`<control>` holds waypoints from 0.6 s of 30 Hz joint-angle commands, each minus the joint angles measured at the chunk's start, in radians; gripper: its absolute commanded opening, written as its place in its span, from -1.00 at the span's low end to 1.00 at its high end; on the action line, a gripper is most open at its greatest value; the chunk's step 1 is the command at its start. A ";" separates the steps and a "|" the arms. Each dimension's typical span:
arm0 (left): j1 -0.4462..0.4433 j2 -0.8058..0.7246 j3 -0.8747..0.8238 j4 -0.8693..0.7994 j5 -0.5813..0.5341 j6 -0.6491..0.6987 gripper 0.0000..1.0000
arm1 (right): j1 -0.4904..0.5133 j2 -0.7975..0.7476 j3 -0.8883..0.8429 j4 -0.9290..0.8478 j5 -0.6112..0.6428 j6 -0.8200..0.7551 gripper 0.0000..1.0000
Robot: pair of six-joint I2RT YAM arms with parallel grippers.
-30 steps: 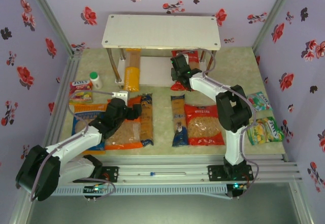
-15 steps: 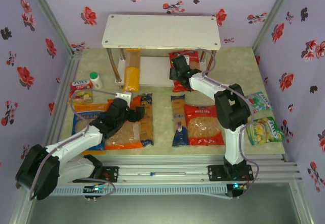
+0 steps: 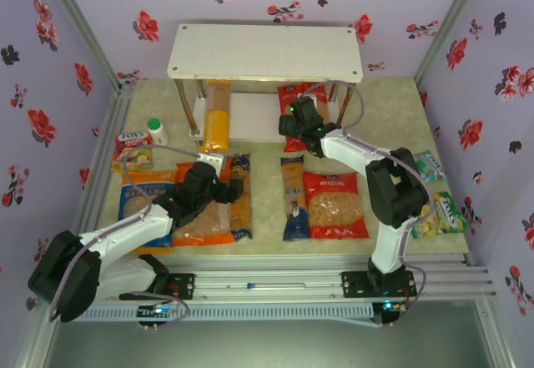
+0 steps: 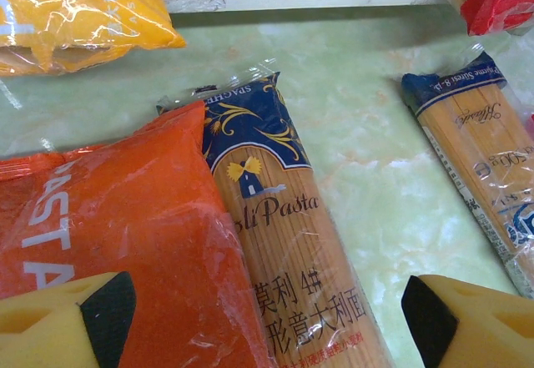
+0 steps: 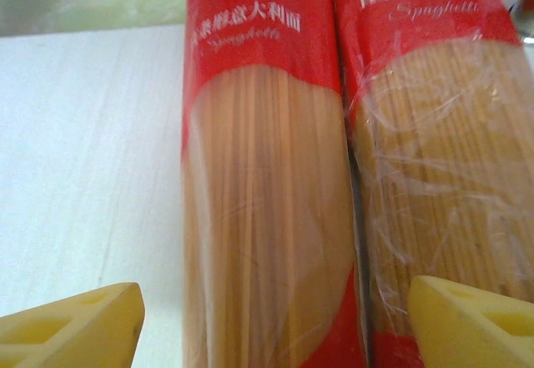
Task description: Place and organize the pasta boxes and bags onto the shelf
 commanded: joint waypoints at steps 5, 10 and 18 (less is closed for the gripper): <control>-0.004 -0.003 0.020 0.003 0.001 0.001 0.69 | 0.039 -0.131 -0.077 0.026 0.002 -0.024 0.43; -0.004 -0.007 0.022 0.003 -0.006 -0.003 0.67 | 0.056 -0.182 -0.121 -0.020 0.023 0.001 -0.22; -0.005 0.018 0.028 0.002 -0.004 -0.020 0.63 | 0.056 -0.142 -0.122 -0.071 0.034 0.028 -0.44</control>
